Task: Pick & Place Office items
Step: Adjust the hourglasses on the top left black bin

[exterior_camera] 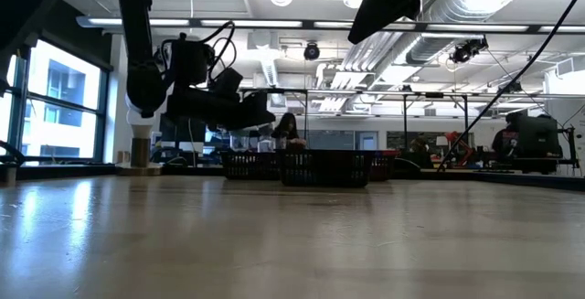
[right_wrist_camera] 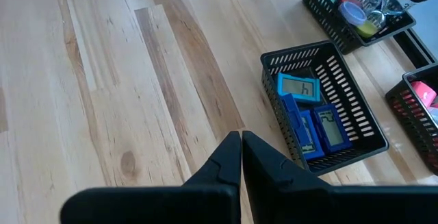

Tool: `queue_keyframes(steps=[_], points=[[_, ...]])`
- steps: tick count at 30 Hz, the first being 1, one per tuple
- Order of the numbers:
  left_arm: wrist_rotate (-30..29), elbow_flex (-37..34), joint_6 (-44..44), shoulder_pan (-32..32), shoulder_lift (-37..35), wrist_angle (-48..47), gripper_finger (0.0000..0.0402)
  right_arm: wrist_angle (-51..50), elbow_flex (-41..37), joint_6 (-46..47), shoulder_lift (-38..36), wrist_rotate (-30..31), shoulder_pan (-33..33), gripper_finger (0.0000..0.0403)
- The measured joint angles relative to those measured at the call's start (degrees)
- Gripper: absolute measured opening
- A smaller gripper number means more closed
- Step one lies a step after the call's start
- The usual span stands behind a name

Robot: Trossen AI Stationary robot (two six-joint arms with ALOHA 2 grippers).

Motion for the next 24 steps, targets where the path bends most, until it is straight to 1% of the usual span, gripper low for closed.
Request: queue_keyframes(steps=[4,6,17,24], points=[[3.36,-0.02,0.94,-0.12,0.0,0.22,0.0218,0.0,0.0,-0.02,0.0,-0.01,0.0,0.0002],[4.33,-0.04,2.94,-0.51,0.03,0.08,0.0218,0.0,0.0,-0.02,0.0,-0.01,0.0,0.0002],[4.51,-0.09,7.97,-1.28,0.11,-0.49,0.0218,0.0,0.0,-0.04,0.0,0.01,0.0,0.0002],[4.74,-0.11,9.63,-1.28,0.13,-0.6,0.0219,0.0,0.0,-0.05,0.0,0.01,0.0,0.0002]])
